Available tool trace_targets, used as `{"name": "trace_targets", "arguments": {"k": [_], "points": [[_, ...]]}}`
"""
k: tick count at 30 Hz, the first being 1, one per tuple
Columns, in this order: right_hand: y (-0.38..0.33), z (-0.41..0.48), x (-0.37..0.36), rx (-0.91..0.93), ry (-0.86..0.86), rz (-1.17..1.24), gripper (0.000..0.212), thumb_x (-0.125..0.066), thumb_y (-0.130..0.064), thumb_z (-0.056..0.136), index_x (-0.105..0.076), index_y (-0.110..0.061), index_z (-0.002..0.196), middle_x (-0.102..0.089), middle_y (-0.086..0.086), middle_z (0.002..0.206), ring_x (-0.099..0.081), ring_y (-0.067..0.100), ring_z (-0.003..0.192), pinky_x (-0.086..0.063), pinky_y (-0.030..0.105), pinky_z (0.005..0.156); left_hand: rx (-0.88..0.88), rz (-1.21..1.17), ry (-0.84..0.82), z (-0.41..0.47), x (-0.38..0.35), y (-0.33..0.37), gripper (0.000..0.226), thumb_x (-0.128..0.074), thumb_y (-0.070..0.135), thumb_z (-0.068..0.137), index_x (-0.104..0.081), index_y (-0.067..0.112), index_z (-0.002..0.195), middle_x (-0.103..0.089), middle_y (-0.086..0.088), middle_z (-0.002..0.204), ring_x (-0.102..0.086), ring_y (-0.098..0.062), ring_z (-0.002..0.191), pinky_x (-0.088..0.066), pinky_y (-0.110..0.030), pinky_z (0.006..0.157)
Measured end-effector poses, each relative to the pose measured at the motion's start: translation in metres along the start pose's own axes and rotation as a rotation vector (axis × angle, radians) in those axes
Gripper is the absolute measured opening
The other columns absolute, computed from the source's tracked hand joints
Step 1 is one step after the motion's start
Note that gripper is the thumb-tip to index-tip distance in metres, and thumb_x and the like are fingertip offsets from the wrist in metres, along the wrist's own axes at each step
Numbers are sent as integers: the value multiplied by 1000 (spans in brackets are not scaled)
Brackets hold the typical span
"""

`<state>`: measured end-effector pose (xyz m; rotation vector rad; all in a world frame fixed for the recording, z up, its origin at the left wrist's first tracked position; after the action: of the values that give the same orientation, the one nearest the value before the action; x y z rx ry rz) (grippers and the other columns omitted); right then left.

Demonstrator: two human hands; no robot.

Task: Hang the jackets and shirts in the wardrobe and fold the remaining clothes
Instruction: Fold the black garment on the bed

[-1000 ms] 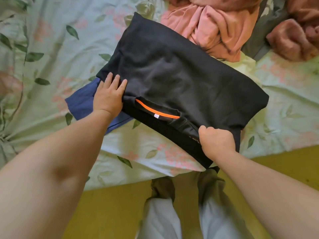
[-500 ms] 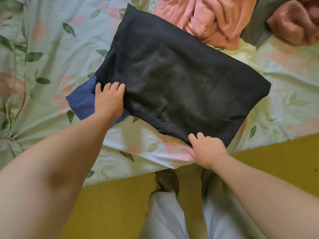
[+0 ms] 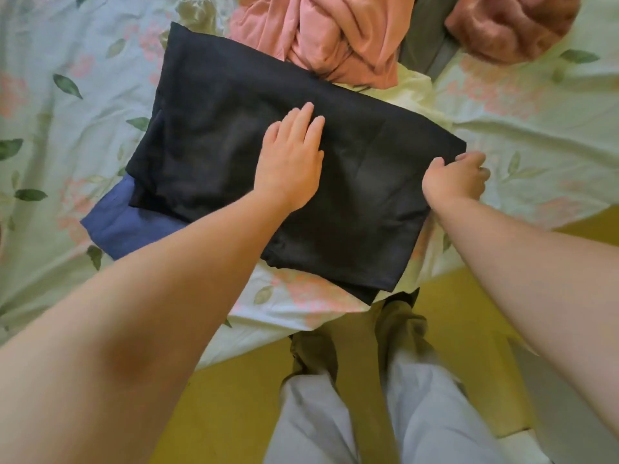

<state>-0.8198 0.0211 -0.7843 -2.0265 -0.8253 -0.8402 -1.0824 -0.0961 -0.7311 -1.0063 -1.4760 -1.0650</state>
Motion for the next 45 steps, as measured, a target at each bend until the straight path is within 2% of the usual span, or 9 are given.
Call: {"name": "trace_targets", "arguments": {"k": [5,11,16,20,28,34,39,41,45], "points": [[11,33,-6,-160,-305,373,47,-68,-32,89,-53,-15,131,-65,5,124,-67,26,105,-55,37,83,-67,-102,-82,-41,-49,113,52,-49,40,102,-45,16,148,-34,-9,163,-25,-30,153,-24,-53,123],[4,49,-15,-243,-604,542,36,-83,-29,80,-71,-16,112,-79,-4,92,-75,14,87,-57,24,63,196,-47,-211,-72,-95,179,70,-45,53,99,-36,11,154,-21,-12,166,-9,-34,156,-9,-65,121],[5,47,-13,-179,-709,618,36,-77,-24,88,-69,-10,120,-78,4,100,-76,18,86,-61,34,68,506,-102,-284,-62,-106,185,100,-40,73,90,-10,11,162,1,-11,170,9,-29,157,-1,-76,113],[-13,53,9,138,-519,175,36,-64,-41,94,-65,-14,118,-71,7,113,-69,29,103,-59,48,86,647,-139,-361,-48,-111,190,114,-53,71,85,6,10,162,12,-12,169,17,-31,155,1,-79,111],[-47,27,38,571,-170,-366,44,-39,-48,106,-64,-14,96,-64,7,90,-57,27,79,-35,32,62,739,-85,-402,-41,-112,192,114,-65,51,87,13,11,160,16,-11,168,18,-32,155,-2,-77,113],[-39,29,27,386,-319,105,43,-43,-43,106,-43,-22,68,-50,-8,68,-45,3,61,-28,13,49,669,-23,-410,-49,-109,192,110,-58,59,95,20,14,159,18,-9,168,18,-30,155,-9,-75,116],[-2,12,1,-104,-644,714,38,-72,-51,88,-71,-16,105,-76,2,104,-71,17,99,-57,36,90,665,-97,-471,-55,-100,187,104,-65,46,96,17,30,159,22,-9,167,19,-36,154,-16,-75,113],[5,-6,-10,-143,-831,626,46,-82,-46,80,-73,-13,112,-77,0,107,-73,17,102,-57,40,95,659,-174,-492,-56,-97,189,98,-62,34,100,15,31,160,23,-8,167,21,-38,153,-17,-75,113],[22,-22,-10,-236,-810,509,30,-78,-24,88,-69,-11,114,-77,5,106,-74,25,94,-62,42,78,630,-343,-517,-64,-81,190,87,-57,26,103,7,27,162,20,-6,168,22,-37,153,-13,-76,115]]}}
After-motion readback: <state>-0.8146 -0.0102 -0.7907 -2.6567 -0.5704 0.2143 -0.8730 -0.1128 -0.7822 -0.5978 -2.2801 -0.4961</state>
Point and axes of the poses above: each hand's wrist, its own z-axis towards the middle knuckle, its own x-axis out of the back of the hand, y = z × x, the point moved 7 cm from there along z, towards the middle knuckle
